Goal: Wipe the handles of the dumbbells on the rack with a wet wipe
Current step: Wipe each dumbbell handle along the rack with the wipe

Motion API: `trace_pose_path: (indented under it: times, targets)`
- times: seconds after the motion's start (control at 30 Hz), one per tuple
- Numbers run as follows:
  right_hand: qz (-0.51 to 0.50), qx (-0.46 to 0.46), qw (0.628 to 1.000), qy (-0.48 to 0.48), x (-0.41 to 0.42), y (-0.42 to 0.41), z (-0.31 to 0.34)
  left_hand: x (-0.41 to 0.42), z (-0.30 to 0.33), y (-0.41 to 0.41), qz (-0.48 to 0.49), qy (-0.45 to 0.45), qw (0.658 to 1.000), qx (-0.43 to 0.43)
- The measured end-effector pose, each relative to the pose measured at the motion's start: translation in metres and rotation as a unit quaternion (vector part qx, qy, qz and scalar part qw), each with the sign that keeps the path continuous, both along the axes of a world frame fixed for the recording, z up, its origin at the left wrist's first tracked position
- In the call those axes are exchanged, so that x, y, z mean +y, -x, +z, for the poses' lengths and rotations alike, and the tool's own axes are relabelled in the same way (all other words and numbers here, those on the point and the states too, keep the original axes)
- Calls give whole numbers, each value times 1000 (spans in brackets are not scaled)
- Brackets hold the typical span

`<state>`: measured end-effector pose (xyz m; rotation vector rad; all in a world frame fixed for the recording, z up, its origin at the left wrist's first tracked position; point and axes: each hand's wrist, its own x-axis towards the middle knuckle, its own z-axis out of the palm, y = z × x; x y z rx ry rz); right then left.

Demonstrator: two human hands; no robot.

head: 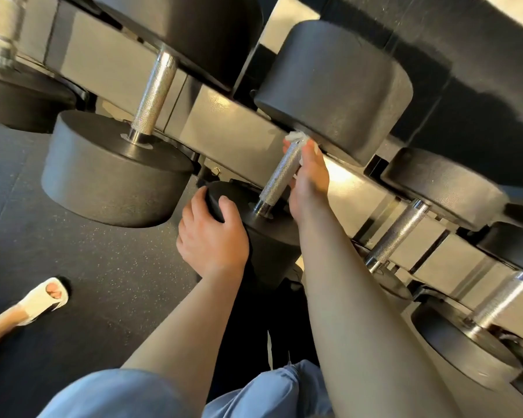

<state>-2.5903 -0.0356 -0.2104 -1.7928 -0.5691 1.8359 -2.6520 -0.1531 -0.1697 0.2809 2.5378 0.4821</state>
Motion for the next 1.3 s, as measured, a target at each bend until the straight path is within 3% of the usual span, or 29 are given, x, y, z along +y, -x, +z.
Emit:
trace_pose_path:
  times: [0.1,0.2,0.33,0.47,0.6,0.73,0.83,0.9,1.0,1.1,1.17,1.23,1.3]
  targets:
    - [23,-37,999,5,3,0,-4,0,1,-1,-3,2,1000,-4]
    - [60,-164,985,-16,9,15,-5,-1,0,0,-5,4,1000,-5]
    - [-9,-294,956,10,19,41,-3,-2,2,-1,-12,7,1000,-3]
    - [-43,-236,970,34,24,40,-5,0,1,1,-10,1,1000,-8]
    - [-25,-74,997,26,13,14,3,2,3,-1,-6,0,1000,-4]
    - [46,-146,987,-55,3,-10,1,1,2,1,-4,-5,1000,-4]
    - [166,-332,919,-136,-5,-10,7,0,2,0,-2,-4,1000,-7]
    - [229,-384,873,-196,-20,-15,10,-1,0,0,1,-3,1000,-7]
    - [370,-375,819,-227,-46,-34,10,-3,-3,1,2,-8,1000,-6]
    - [424,-294,831,-207,-57,-52,16,-3,-4,1,2,-11,1000,1]
    - [385,-281,831,-286,-48,-55,25,-2,-4,1,5,-10,1000,2]
    - [357,-328,783,-391,-28,-52,30,-2,-5,1,6,-9,1000,3]
    - [382,-357,698,-490,-7,-47,23,-2,-6,1,4,-10,1000,2]
